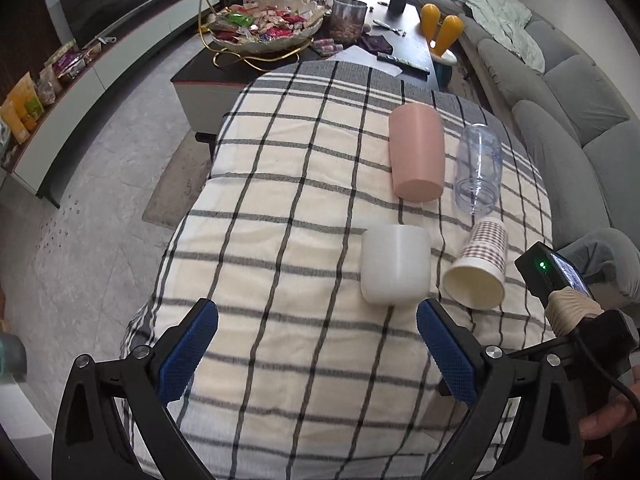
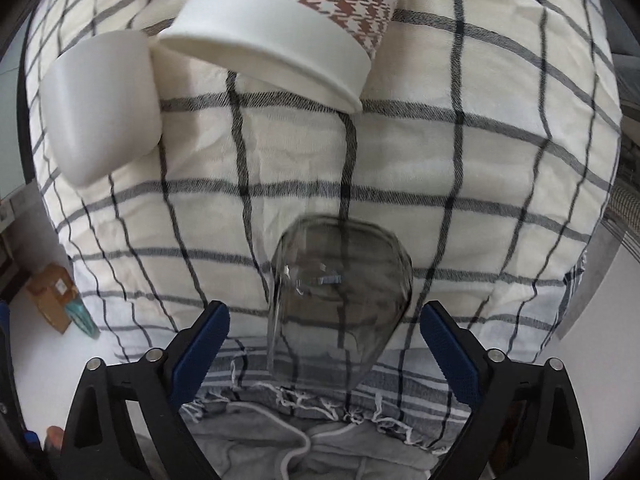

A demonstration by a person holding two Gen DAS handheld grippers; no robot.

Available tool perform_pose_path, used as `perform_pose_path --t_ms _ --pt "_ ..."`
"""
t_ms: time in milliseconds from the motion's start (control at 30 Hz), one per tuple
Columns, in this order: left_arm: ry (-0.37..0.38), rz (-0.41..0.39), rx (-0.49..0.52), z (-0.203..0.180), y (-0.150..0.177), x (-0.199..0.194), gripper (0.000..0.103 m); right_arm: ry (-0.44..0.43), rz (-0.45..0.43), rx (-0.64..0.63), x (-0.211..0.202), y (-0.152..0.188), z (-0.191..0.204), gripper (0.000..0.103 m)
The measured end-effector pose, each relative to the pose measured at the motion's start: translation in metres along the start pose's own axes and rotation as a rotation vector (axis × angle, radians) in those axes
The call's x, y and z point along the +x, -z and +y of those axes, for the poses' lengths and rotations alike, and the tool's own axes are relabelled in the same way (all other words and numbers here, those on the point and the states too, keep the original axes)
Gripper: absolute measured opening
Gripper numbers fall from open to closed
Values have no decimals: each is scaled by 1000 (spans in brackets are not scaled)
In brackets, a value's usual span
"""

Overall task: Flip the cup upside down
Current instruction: 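Set the glass cup on the cloth and open the left tool, then close the right tool around the glass cup on the cloth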

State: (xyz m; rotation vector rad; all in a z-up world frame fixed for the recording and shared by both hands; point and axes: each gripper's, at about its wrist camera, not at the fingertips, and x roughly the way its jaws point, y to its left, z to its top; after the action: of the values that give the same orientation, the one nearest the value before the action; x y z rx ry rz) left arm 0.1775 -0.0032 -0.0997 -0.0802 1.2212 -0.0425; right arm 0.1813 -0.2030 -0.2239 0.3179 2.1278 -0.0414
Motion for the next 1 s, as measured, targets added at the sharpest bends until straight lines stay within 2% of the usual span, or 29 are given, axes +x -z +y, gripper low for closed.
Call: perform_pose_path --t_ms 200,267,400,600,700,833,1000 --pt "9 42 12 1 -11 23 101 5 38 23 11 -13 -1 82" --pt "3 47 14 2 -12 27 101 13 35 24 13 -14 -3 69" --pt "17 47 19 -1 -9 26 101 7 44 7 17 -11 -2 68" --pt "-10 24 20 1 -4 18 101 -3 -57 -10 4 12 3 67" --pt "-17 -24 25 0 1 4 101 -10 -159 -44 -19 33 13 67" --pt "-7 -90 20 -1 10 -13 101 -16 -353 -88 -50 63 16 67" --pt "-15 -153 13 1 27 -21 101 23 -653 -149 -72 96 20 67"
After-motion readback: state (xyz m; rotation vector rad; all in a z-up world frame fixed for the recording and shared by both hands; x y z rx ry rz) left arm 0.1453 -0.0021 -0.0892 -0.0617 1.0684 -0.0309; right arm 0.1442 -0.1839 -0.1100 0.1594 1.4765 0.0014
